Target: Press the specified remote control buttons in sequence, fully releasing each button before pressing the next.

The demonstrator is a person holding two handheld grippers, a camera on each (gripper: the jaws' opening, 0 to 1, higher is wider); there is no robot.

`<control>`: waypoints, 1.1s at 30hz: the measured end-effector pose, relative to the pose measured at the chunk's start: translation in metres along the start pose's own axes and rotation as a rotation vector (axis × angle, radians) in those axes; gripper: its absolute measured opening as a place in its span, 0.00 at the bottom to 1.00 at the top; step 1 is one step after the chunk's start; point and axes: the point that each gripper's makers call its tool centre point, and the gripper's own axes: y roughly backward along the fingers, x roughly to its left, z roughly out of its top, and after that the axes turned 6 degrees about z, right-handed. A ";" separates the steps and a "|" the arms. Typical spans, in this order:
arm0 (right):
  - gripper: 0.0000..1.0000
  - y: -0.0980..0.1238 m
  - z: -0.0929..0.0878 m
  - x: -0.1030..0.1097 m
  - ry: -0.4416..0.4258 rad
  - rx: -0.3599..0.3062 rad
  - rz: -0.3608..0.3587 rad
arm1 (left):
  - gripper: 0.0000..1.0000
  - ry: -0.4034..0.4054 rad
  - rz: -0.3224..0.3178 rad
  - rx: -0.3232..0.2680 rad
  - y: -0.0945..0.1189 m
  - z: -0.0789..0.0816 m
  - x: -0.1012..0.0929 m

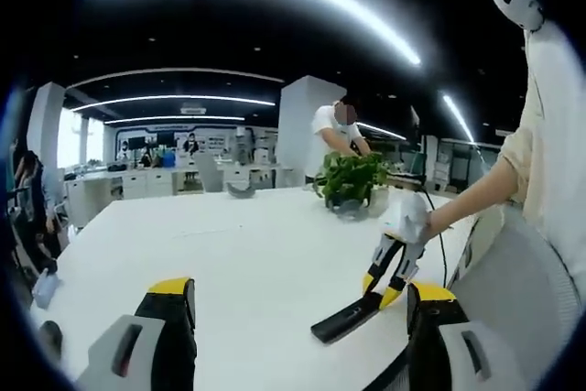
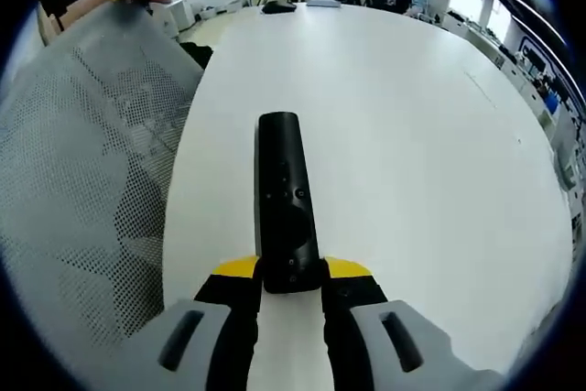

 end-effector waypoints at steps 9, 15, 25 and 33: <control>0.25 -0.001 0.006 -0.017 0.012 0.007 -0.008 | 1.00 0.005 -0.002 0.015 -0.001 -0.001 -0.003; 0.25 -0.002 0.010 -0.029 0.021 0.015 -0.010 | 1.00 0.005 -0.002 0.018 0.000 -0.002 -0.003; 0.25 -0.002 0.014 -0.046 0.031 0.021 -0.017 | 1.00 0.002 0.001 0.027 0.000 -0.004 -0.002; 0.25 -0.002 0.017 -0.063 0.016 0.024 -0.026 | 1.00 0.000 0.012 0.030 0.000 -0.005 0.001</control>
